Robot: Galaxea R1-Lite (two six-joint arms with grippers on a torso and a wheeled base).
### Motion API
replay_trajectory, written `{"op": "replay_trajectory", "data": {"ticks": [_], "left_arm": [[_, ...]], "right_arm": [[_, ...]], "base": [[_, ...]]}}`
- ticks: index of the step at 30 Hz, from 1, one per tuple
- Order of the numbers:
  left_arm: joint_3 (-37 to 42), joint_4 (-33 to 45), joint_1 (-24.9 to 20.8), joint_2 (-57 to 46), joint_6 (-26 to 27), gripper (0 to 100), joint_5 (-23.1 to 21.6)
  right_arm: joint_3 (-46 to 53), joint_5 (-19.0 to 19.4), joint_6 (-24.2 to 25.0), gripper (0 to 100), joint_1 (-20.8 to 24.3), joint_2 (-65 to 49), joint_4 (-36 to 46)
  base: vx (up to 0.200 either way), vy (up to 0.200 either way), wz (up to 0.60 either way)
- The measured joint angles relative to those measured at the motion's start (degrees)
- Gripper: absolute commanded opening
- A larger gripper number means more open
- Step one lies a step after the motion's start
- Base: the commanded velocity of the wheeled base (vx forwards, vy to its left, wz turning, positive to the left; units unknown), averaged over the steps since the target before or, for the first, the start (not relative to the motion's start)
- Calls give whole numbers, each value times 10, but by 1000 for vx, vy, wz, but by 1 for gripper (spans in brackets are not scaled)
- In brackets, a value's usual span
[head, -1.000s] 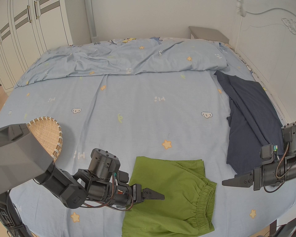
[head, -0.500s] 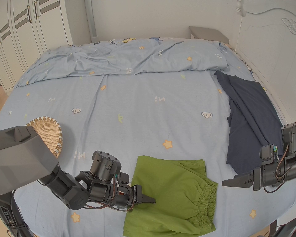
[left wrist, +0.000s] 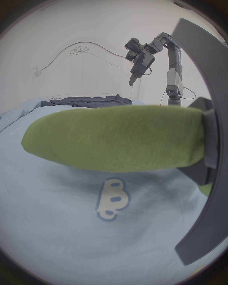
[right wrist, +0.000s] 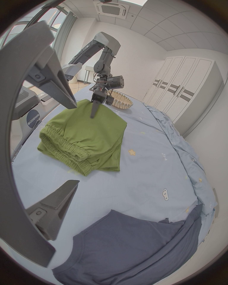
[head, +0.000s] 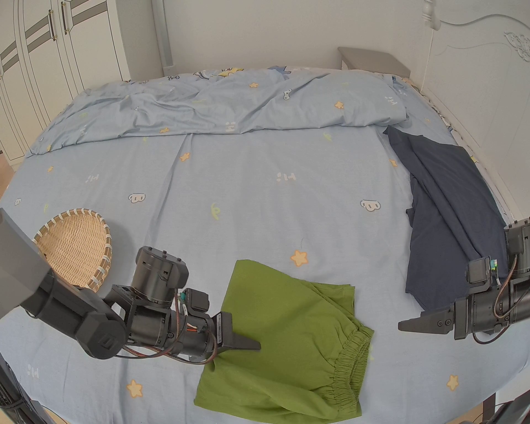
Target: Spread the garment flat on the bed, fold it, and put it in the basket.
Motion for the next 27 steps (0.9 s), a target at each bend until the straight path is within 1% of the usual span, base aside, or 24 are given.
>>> {"op": "replay_trajectory", "data": {"ticks": [4,9,12,17,19,22,24,27], "left_arm": [[-9,10,15,-19,9,0,0],[-13,14,19,-31,11,0,0],[-21,33,22,-38,14,0,0],[-56,125,36,-52,23,0,0],[-80,188,44,-61,37,0,0],[-115,260,59,-74,62,0,1],[-138,290,70,-84,79,0,0],[-158,306,82,-97,93,0,1]], "right_arm": [[0,0,0,100,0,0,0],[-1,0,1,100,0,0,0],[-1,0,1,100,0,0,0],[-2,-1,1,100,-1,-1,0],[-2,-1,1,100,-1,-1,0],[-2,-1,1,100,0,-2,0],[-2,-1,1,100,0,-2,0],[-2,-1,1,100,0,-2,0]], "base": [[0,0,0],[0,0,0],[0,0,0],[0,200,0],[0,200,0],[0,200,0],[0,200,0],[0,200,0]]}}
